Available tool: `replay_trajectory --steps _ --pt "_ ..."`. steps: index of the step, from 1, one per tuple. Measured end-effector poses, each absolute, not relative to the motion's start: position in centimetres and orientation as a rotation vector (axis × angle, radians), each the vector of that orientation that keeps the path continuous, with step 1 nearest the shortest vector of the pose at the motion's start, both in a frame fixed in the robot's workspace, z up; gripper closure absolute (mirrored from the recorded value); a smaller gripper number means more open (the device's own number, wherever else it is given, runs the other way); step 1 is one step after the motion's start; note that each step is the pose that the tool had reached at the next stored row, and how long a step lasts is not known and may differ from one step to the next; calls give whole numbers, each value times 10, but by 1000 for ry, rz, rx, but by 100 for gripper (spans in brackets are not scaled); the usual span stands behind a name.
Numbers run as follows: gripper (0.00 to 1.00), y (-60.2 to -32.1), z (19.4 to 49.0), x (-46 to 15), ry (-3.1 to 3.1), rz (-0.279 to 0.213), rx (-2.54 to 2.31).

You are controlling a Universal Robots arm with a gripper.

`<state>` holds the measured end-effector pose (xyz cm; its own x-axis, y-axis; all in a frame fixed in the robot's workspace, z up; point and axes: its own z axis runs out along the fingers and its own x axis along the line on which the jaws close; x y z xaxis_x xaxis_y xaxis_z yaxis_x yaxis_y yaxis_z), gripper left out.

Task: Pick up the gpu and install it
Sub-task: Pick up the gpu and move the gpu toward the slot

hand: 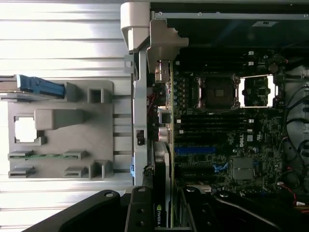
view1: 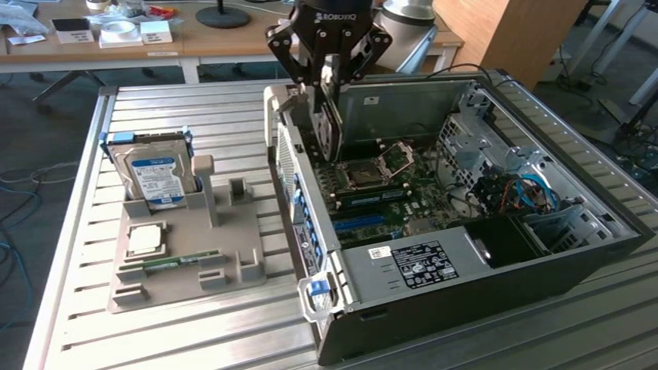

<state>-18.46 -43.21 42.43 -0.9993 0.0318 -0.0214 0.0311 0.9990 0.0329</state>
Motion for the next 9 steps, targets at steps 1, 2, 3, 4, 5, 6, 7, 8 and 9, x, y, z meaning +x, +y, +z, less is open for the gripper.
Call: replay_trajectory --steps 1,2,3,4,5,6,7,8,9 --pt "73 -432 424 -183 3119 51 49" --pt "73 -432 424 -181 3119 51 49" --pt "73 -432 424 -179 3119 51 49" --pt "73 -431 424 -177 3119 51 49" --pt "73 -431 424 -175 3119 51 49" --pt "73 -431 424 -173 3119 51 49" --pt "73 -431 424 -171 3119 51 49" --pt "73 -430 424 -169 3119 51 49" --pt "73 -430 424 -167 3119 51 49"
